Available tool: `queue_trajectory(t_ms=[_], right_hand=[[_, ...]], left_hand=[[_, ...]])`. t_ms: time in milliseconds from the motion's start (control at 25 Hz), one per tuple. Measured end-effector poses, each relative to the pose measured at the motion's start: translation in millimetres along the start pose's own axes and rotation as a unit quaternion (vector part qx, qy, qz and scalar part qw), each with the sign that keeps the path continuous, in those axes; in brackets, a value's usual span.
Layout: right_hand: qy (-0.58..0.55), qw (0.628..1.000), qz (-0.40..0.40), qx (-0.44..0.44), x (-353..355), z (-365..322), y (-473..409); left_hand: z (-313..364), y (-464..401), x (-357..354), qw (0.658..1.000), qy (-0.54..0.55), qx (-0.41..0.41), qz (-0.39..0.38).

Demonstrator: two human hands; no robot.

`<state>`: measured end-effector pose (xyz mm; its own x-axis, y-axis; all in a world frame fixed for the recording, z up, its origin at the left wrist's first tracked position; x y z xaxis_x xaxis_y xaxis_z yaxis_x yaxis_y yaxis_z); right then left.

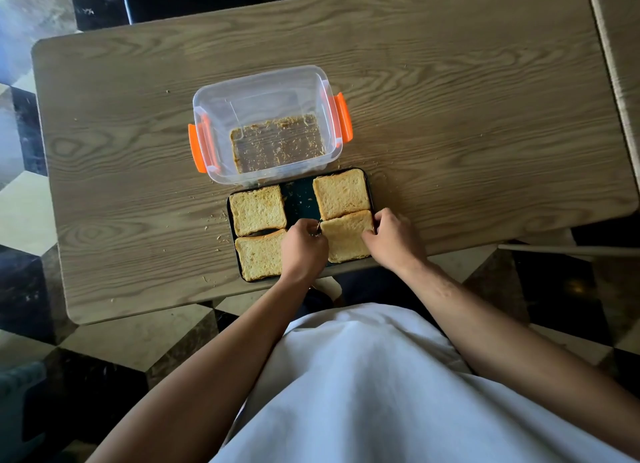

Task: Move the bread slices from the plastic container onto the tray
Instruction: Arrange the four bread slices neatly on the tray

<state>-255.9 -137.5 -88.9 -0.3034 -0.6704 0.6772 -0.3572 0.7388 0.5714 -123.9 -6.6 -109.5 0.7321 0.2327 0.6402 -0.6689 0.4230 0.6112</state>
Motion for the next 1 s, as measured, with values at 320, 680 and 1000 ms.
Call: queue_trajectory(t_ms=[320,680,1000], right_hand=[[-0.002,0.996,-0.039,0.082,-9,-12,6],[-0.007,0.992,-0.034,0.12,-12,-17,8],[-0.025,0.988,-0.068,0.136,-20,-17,7]], left_hand=[[6,3,-10,0.998,-0.031,-0.02,-0.043],[13,-2,-10,0.995,-0.078,-0.044,-0.035],[16,3,-19,0.986,-0.129,-0.09,-0.05]])
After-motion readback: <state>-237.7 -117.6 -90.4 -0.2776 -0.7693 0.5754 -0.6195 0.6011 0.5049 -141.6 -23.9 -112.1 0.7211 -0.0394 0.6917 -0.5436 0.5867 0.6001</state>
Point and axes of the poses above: each hand's wrist, its own y-axis away from the middle knuckle, its own x-axis out of the back of the hand, z = x × y, the point moved 6 cm from there along -y, towards the middle knuckle, and after that the axes turned 12 degrees about -y, right-handed, at the moved point
